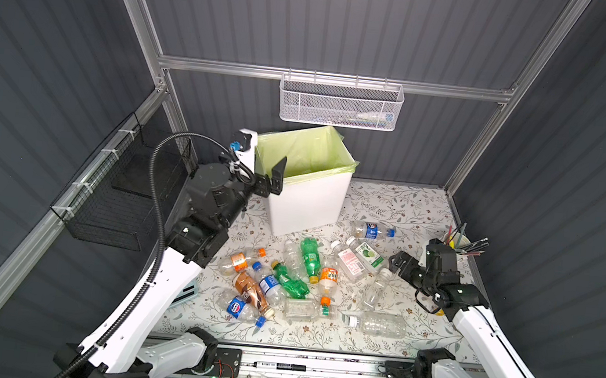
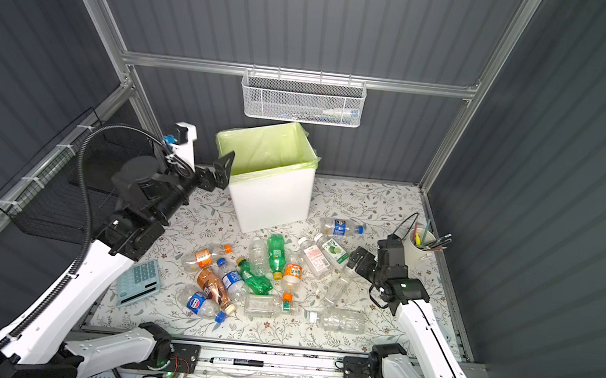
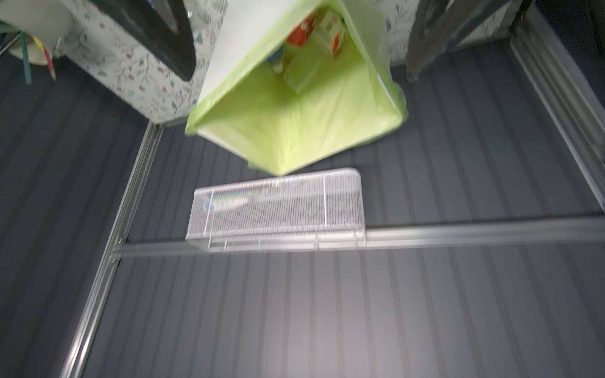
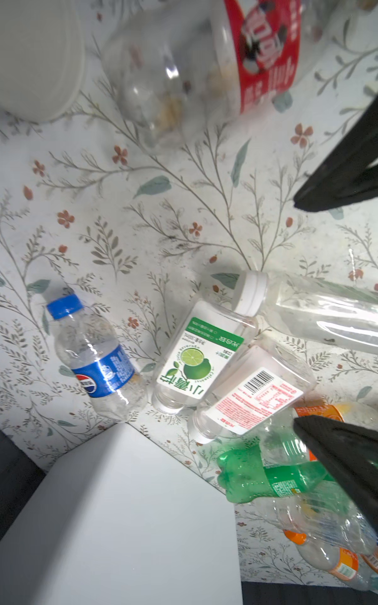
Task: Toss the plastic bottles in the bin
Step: 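Withdraw the left gripper from the bin while the right gripper hovers over the pile, then lower the right gripper onto a white-capped clear bottle and close it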
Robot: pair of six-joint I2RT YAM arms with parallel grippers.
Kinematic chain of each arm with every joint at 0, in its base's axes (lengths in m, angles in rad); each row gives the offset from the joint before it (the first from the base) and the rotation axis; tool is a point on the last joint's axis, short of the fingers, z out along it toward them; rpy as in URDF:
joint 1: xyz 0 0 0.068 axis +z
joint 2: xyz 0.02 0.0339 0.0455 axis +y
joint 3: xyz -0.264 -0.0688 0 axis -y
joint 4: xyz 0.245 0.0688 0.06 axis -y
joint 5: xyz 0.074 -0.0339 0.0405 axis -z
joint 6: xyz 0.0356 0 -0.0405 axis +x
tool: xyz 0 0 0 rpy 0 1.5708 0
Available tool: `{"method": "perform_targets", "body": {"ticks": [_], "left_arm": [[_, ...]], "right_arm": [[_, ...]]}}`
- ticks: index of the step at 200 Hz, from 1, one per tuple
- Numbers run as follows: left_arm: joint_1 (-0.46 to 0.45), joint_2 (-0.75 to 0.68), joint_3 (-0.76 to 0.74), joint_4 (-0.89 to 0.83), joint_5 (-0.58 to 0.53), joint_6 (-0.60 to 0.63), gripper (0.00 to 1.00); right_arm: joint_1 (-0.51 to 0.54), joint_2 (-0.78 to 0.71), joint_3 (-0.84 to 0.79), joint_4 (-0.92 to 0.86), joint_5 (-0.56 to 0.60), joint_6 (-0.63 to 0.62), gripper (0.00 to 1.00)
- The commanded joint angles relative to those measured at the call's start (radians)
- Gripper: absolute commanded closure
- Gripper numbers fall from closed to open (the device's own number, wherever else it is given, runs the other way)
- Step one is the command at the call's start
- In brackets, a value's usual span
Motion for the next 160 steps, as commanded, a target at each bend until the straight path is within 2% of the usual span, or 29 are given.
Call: {"method": "perform_targets", "body": {"ticks": [1,49,86,120,160], "left_arm": [[0.003,-0.091,-0.081,-0.044,-0.082,-0.07,0.0],[0.003,-0.178,-0.2,-0.134,-0.255,-0.136,0.0],[0.003,-0.209,-0.251,-0.138,-0.308,-0.157,0.0],[0.003,-0.205,-0.279,-0.146,-0.328,-0.185,0.0],[0.003,-0.194,-0.3,-0.153,-0.336,-0.203,0.0]], "right_arm": [[0.063,0.052,-0.013,-0.022,0.029,0.072,0.01],[0.132,0.153,-0.014,-0.049,0.012,0.082,0.07],[0.144,0.222,-0.023,-0.024,-0.028,0.076,0.19],[0.149,0.283,-0.022,-0.007,-0.064,0.067,0.25],[0.149,0.295,-0.039,0.013,-0.078,0.064,0.37]]}}
